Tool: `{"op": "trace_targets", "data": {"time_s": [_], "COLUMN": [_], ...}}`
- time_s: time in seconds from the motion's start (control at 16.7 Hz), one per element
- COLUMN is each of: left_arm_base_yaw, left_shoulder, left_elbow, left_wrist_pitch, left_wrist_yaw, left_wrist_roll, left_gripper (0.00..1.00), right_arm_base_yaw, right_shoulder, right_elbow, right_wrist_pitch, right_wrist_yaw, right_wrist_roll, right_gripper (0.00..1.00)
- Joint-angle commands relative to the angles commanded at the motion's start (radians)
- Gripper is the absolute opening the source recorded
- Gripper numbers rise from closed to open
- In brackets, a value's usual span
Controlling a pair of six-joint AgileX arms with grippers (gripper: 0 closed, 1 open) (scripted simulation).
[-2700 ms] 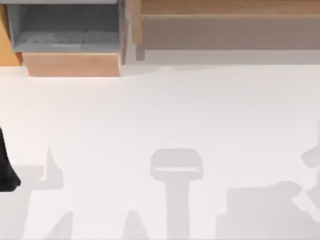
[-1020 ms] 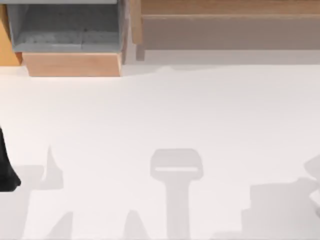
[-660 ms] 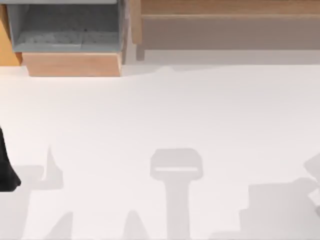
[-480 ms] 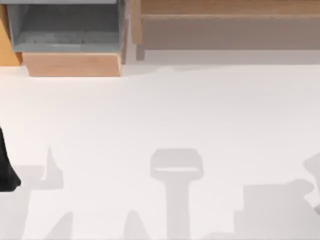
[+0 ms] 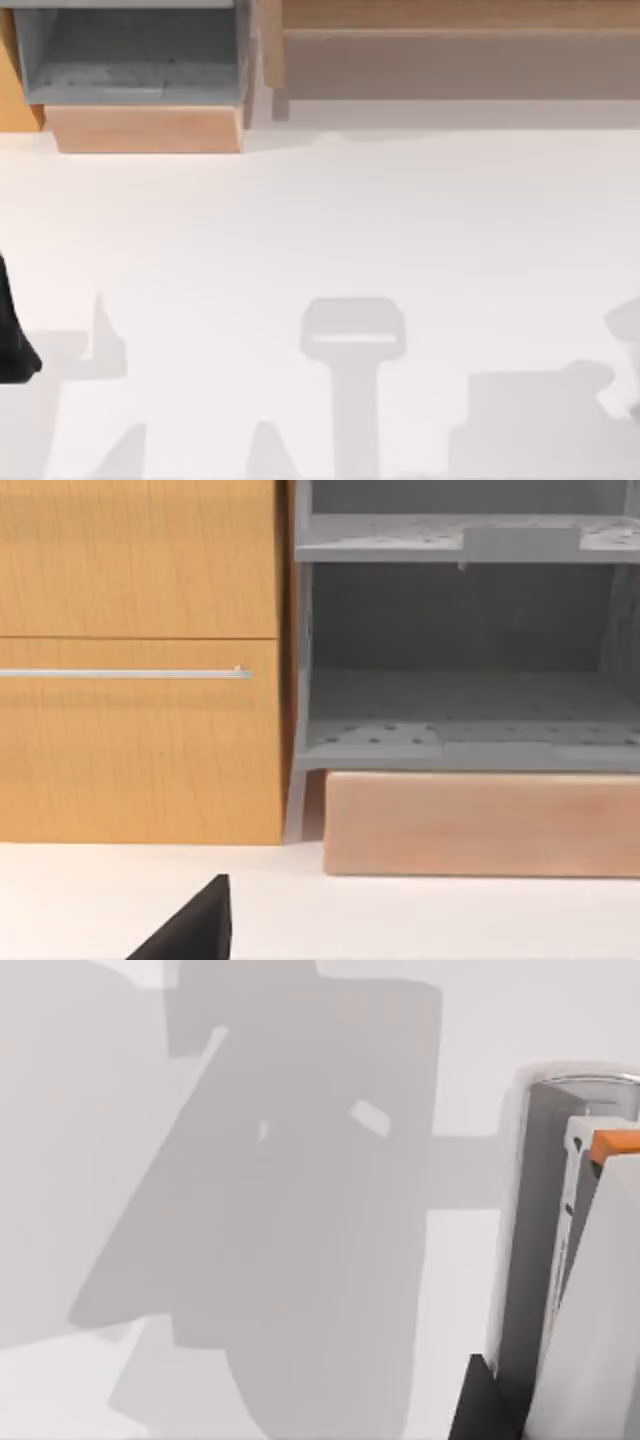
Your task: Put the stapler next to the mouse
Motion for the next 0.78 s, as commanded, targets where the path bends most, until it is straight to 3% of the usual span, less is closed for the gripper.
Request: {"op": "trace_targets", "data": {"time_s": [0.36,0.78], "left_arm_base_yaw": [0.0,0.0], "left_shoulder": [0.0,0.0], "left_elbow": [0.0,0.0], "left_wrist_pitch": [0.0,0.0], "left_wrist_yaw": [0.0,0.0], "left_wrist_roll": [0.0,0.0], "left_gripper": [1.0,1.0], "right_arm_base_yaw": [-0.049,-0.164], "right_shoulder": [0.208,0.651], "right_elbow": [0.225,0.835], "right_wrist_pitch": [-0.107,-0.286], "right_wrist_yaw": [0.004,0.013], "right_wrist_roll": [0.028,0.12], "right_gripper": [0.0,0.0]}}
